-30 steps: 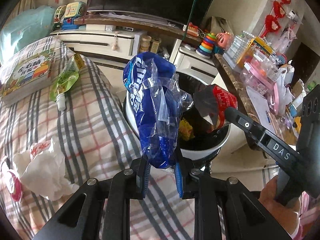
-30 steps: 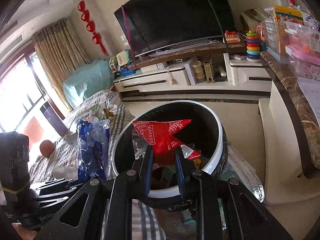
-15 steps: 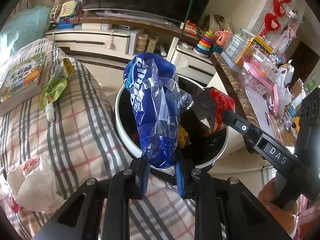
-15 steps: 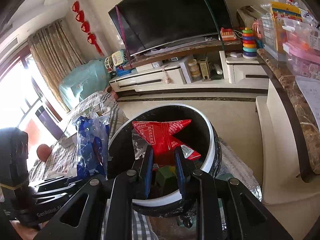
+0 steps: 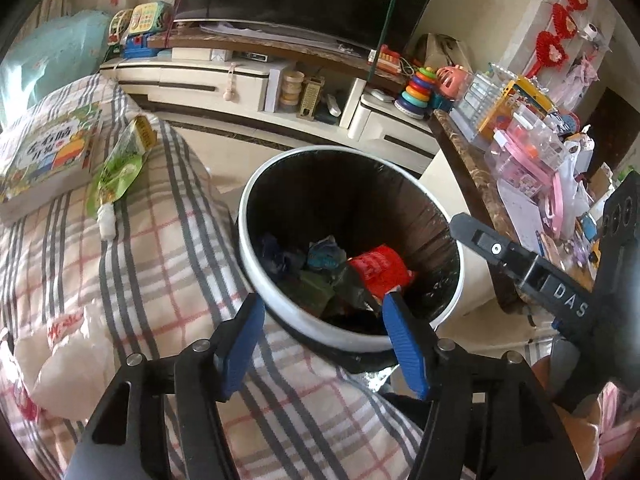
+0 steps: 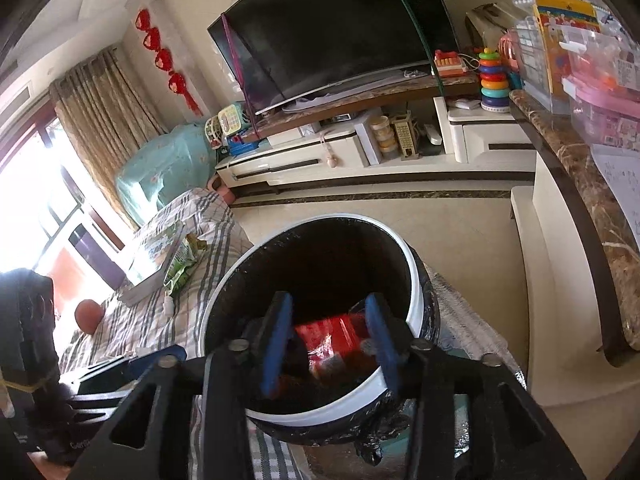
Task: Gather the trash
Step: 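Open the left tool to drop the blue wrapper while the right tool drops the red bag, then move both open tools back over the pink candy pack and white tissue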
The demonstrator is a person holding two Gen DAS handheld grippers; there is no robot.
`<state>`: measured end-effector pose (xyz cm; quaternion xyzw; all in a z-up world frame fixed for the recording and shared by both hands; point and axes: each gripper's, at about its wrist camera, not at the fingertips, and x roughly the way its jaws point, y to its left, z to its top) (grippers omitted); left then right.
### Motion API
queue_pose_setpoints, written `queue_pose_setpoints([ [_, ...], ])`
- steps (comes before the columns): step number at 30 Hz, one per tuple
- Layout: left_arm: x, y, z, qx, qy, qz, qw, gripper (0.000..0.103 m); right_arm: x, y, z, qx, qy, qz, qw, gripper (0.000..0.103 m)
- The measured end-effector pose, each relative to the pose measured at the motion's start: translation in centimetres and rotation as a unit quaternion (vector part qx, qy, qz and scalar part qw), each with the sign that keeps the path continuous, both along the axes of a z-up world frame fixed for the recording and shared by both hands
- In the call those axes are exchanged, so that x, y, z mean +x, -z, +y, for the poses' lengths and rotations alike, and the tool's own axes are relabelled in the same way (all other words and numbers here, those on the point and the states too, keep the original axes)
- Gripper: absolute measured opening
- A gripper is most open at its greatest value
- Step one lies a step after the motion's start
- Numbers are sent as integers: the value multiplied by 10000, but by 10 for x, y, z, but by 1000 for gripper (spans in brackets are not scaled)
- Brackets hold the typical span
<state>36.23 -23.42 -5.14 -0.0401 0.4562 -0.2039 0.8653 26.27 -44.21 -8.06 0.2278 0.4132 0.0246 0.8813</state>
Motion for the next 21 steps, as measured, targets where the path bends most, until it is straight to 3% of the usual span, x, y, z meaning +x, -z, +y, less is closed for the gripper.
queue_pose_setpoints([
  [3,-7,3,7,-41,-90,79,9999,63,-2,-1,0,25,6,-9,10000,48],
  [10,-31,9,25,-117,-223,190,9995,63,-9,-5,7,122,-47,-121,9998,80],
  [13,-45,8,35,-114,-260,174,9994,63,-13,-8,13,138,-80,-180,9997,88],
  [21,-83,1,68,-59,-549,6,9985,63,-29,-11,33,134,-231,-252,9993,95],
])
